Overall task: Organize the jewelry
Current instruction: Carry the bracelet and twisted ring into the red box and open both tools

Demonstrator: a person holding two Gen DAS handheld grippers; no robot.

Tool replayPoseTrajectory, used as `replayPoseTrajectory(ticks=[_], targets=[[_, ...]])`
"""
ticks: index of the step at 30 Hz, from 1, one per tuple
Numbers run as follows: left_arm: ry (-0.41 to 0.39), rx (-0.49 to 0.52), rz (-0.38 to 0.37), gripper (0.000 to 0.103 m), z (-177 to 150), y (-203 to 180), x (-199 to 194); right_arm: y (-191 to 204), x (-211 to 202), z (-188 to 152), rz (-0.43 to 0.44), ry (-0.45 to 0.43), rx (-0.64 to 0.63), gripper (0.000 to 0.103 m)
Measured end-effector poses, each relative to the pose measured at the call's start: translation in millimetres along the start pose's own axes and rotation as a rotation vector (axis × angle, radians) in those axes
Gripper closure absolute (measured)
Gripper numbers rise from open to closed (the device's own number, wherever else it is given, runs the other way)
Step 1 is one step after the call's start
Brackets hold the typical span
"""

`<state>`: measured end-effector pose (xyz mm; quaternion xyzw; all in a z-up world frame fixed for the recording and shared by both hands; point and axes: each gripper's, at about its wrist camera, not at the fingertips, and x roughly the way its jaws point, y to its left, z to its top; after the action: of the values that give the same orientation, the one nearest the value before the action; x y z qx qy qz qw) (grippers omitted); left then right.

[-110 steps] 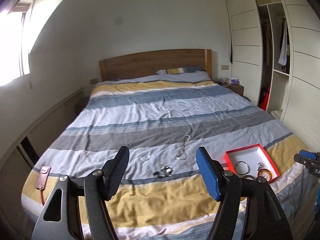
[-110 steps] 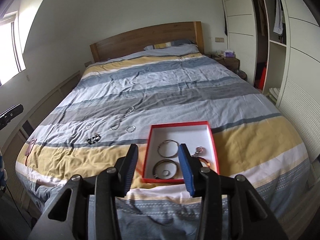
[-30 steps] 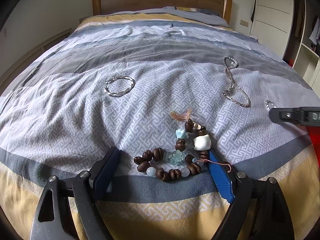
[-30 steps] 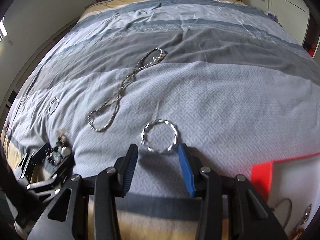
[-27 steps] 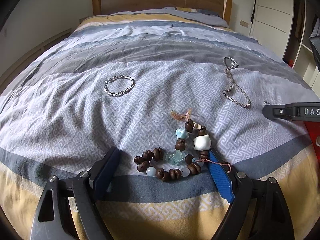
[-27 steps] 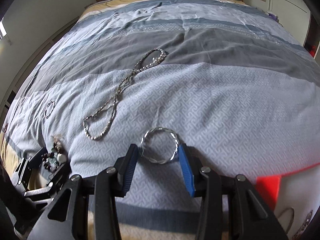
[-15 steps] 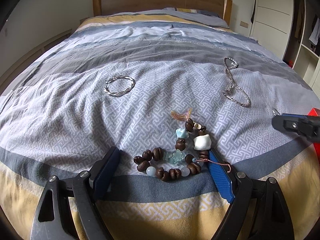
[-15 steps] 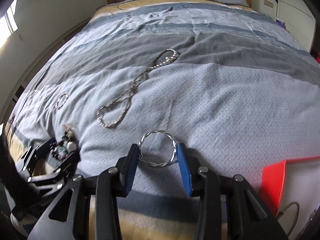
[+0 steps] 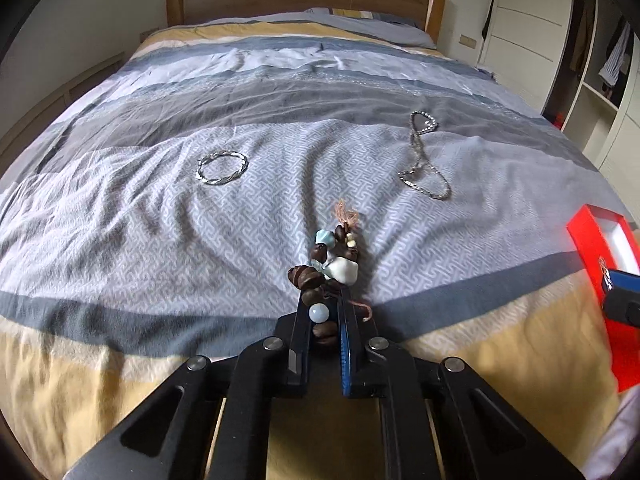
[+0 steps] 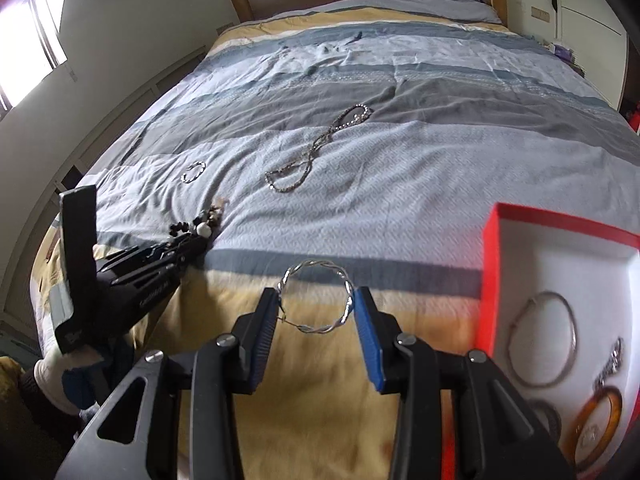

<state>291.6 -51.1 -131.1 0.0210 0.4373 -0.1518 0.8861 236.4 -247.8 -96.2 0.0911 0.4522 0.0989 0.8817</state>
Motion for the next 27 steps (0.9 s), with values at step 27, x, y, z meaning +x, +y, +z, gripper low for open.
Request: replayPoseTrajectory(ticks=[27], targets=[[-0.098, 0.101, -0.218, 0.093, -11.8, -111.3, -132.8, -82.2, -133.4, -64.8, -0.035, -0.184, 0.172, 0.066]])
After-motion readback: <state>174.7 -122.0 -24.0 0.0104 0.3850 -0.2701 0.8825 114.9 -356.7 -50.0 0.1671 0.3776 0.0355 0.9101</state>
